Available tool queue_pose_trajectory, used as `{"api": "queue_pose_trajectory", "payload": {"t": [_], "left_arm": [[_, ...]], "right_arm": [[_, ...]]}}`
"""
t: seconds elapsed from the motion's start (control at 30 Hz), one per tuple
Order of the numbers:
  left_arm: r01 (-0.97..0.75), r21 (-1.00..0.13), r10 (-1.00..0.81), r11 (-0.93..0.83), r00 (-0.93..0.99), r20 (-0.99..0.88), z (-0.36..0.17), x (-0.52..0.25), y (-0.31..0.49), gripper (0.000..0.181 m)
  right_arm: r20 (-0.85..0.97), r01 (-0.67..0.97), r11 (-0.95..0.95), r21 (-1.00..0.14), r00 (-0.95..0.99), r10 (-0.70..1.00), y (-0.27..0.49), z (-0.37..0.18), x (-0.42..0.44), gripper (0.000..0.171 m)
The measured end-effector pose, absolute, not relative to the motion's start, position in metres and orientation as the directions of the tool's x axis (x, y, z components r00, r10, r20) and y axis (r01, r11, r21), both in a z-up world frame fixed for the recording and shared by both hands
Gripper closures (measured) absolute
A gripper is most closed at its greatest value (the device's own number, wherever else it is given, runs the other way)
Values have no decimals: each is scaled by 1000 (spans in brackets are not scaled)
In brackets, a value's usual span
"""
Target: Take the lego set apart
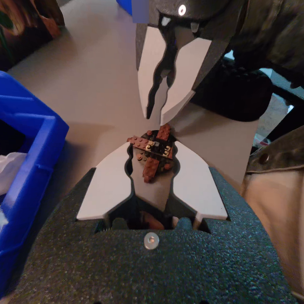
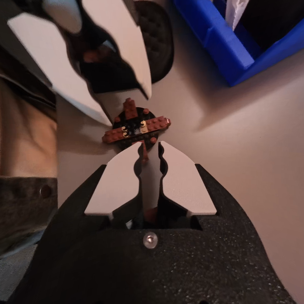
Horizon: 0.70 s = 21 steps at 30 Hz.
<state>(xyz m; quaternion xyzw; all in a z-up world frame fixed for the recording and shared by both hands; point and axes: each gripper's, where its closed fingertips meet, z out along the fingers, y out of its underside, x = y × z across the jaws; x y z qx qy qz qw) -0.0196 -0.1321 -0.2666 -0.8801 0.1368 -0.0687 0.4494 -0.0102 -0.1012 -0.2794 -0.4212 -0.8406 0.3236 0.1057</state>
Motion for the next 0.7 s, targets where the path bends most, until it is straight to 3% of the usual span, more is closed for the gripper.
{"api": "queue_pose_trajectory", "payload": {"t": [0.17,0.7], "left_arm": [[-246,-770,-340,-589,940,-41,-286,-15,-125,149],[-204,-767,-364,-609,931,41,-289,-12,-124,157]], "right_arm": [[-34,704,453,-547,-559,828,-100,-294,-19,160],[-122,775,365,-517,-488,864,-105,-296,-20,163]]}}
